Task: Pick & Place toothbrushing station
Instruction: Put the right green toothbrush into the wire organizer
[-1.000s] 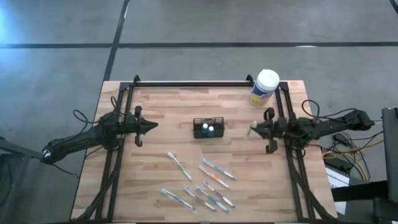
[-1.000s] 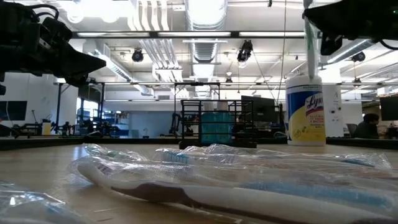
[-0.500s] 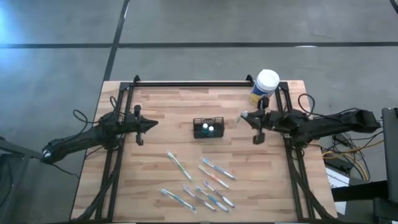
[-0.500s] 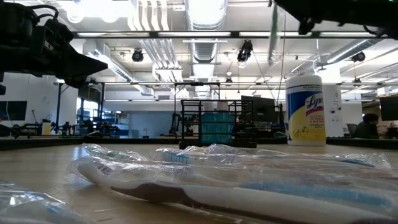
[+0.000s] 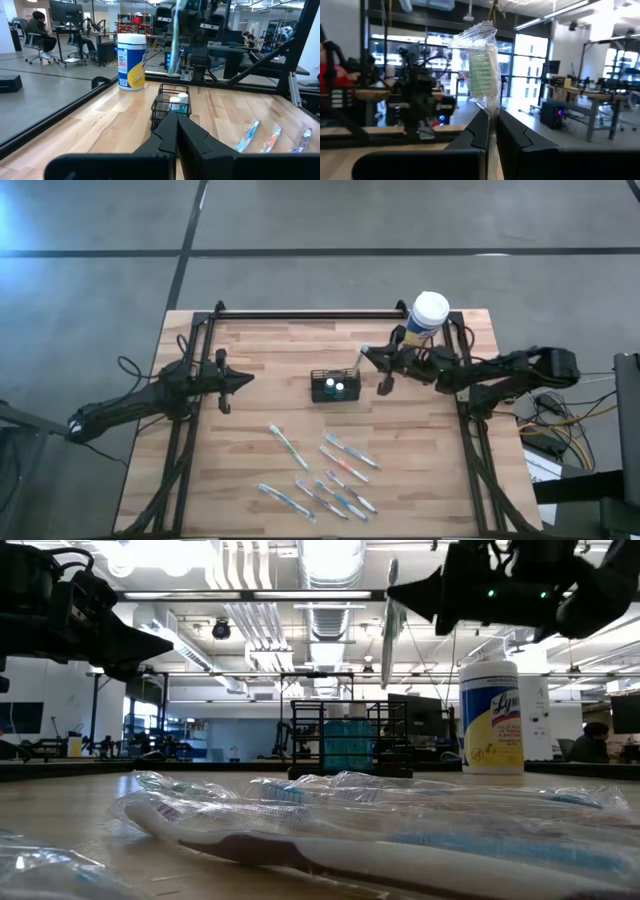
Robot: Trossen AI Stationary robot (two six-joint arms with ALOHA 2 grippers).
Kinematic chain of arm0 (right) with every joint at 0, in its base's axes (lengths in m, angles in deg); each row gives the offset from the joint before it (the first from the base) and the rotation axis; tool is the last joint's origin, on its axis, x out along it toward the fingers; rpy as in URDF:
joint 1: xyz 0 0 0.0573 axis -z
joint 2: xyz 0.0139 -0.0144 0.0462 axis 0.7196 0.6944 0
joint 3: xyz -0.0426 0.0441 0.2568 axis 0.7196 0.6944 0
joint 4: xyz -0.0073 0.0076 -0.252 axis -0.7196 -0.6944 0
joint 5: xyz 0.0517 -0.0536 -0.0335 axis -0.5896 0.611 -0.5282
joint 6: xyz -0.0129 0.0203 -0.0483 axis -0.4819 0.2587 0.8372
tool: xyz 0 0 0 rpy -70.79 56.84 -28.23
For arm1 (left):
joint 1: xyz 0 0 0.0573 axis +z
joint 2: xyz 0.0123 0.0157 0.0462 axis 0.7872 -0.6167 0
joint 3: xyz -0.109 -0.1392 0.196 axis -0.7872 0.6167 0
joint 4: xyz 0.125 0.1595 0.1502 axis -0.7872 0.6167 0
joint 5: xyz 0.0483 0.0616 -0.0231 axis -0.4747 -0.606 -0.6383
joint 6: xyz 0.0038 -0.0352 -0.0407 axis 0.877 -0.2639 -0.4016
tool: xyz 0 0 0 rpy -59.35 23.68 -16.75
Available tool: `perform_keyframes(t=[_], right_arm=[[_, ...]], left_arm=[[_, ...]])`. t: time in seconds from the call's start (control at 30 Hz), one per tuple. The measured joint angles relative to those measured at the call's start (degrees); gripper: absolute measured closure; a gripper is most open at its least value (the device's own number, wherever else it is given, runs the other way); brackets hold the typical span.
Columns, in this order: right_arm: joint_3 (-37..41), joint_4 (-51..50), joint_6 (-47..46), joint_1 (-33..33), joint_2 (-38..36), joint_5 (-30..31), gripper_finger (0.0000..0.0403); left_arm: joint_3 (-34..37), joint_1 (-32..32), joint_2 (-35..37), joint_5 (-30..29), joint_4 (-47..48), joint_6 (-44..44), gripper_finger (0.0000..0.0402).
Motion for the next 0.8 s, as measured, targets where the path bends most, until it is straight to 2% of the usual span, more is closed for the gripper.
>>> perform_keyframes(t=[0.33,0.8], right_arm=[[-0.53,4.58,-1.28,1.93,11.38,0.62,0.0390],[-0.39,5.73,-1.98,1.89,18.02,0.65,0.0390]], left_arm=[[0.02,0.02,0.00,0.00,0.00,0.00,0.0394],[0.07,0.02,0.00,0.00,0.00,0.09,0.0394]])
